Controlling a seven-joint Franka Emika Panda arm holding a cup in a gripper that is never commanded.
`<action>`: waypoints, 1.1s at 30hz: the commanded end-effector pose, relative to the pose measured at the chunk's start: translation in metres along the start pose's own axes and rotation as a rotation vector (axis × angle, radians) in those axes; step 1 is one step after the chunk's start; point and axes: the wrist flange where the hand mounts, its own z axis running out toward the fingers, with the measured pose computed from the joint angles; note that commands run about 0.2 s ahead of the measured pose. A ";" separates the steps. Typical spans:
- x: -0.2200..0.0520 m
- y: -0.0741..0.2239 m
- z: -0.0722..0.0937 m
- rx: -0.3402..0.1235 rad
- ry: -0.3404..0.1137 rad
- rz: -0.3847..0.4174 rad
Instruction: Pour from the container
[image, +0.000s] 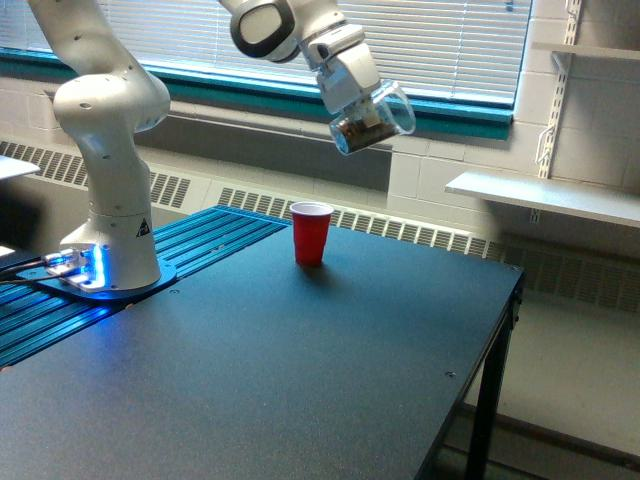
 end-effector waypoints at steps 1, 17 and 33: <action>-0.017 -0.002 -0.006 0.015 -0.007 -0.126; -0.062 -0.003 -0.013 0.037 -0.051 -0.250; -0.100 -0.023 -0.013 0.088 -0.120 -0.367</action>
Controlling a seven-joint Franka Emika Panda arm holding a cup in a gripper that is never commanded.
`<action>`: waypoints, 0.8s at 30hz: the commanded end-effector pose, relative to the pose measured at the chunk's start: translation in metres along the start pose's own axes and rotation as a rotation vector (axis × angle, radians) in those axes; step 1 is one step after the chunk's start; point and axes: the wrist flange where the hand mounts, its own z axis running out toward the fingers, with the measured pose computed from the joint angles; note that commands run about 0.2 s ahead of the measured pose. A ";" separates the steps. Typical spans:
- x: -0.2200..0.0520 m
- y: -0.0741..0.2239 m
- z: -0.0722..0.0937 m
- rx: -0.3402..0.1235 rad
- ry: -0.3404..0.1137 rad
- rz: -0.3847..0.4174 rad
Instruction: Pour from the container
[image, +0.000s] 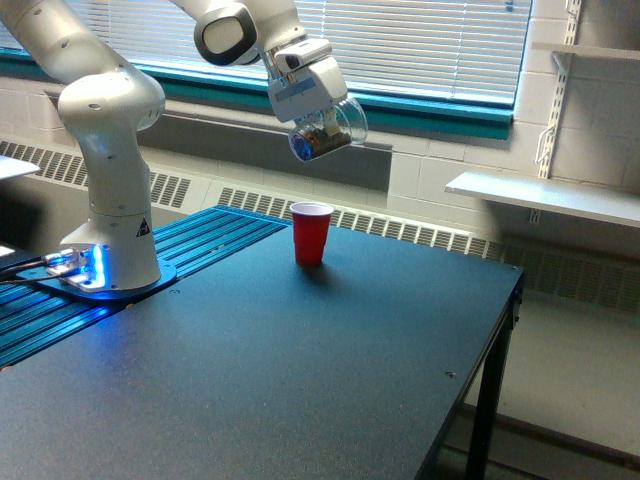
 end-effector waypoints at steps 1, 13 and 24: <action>-0.017 -0.015 0.007 0.021 -0.045 -0.102; -0.027 -0.038 0.011 0.035 -0.094 -0.185; -0.038 -0.059 0.019 0.050 -0.145 -0.249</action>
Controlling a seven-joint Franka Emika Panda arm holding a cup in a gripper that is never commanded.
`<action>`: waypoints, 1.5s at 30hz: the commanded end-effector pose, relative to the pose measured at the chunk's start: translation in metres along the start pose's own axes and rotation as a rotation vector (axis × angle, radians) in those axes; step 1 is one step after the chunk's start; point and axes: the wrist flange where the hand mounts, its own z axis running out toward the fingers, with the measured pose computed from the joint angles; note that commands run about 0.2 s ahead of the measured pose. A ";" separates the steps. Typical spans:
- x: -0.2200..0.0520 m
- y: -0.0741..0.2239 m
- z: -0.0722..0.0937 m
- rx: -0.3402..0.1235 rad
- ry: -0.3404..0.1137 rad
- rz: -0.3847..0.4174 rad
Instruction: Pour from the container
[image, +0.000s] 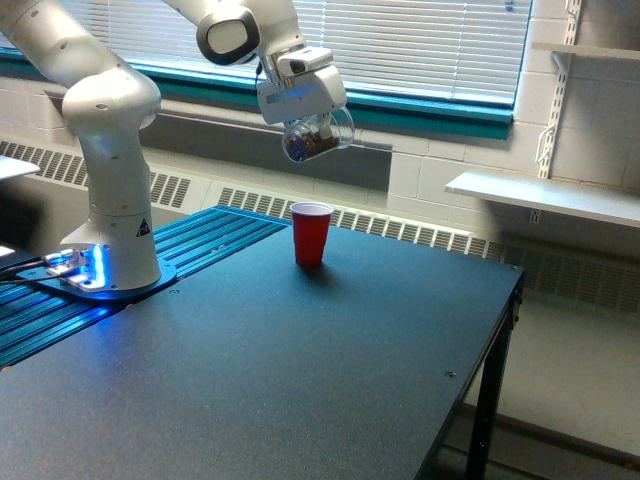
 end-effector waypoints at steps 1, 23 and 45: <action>-0.016 -0.013 0.017 0.009 -0.065 -0.068; -0.030 -0.032 0.039 0.015 -0.164 -0.123; -0.045 -0.041 0.051 -0.013 -0.255 -0.189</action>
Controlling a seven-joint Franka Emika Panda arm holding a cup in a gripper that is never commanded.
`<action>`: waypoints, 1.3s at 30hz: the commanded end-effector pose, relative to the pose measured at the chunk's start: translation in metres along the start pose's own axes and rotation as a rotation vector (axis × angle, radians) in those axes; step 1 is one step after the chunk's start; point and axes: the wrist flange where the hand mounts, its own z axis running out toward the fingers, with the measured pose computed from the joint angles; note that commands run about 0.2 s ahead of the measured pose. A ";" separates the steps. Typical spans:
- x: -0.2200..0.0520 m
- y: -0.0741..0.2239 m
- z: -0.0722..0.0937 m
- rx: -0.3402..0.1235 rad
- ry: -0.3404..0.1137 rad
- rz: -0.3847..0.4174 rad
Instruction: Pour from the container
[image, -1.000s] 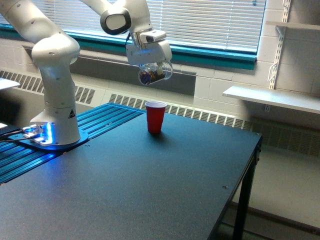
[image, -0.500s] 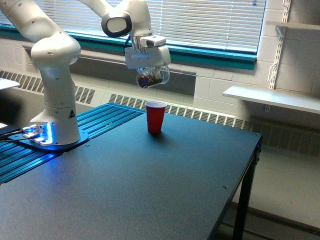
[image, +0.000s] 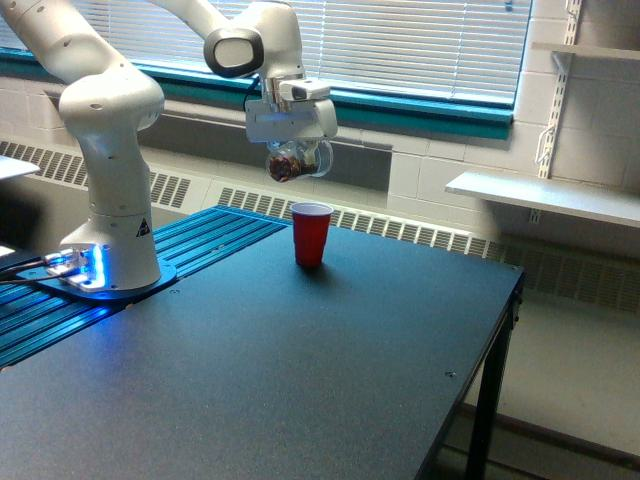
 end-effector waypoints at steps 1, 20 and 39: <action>-0.014 0.000 0.014 -0.007 -0.053 -0.033; -0.020 0.001 0.024 -0.066 -0.114 -0.058; -0.023 -0.003 0.043 -0.101 -0.161 -0.102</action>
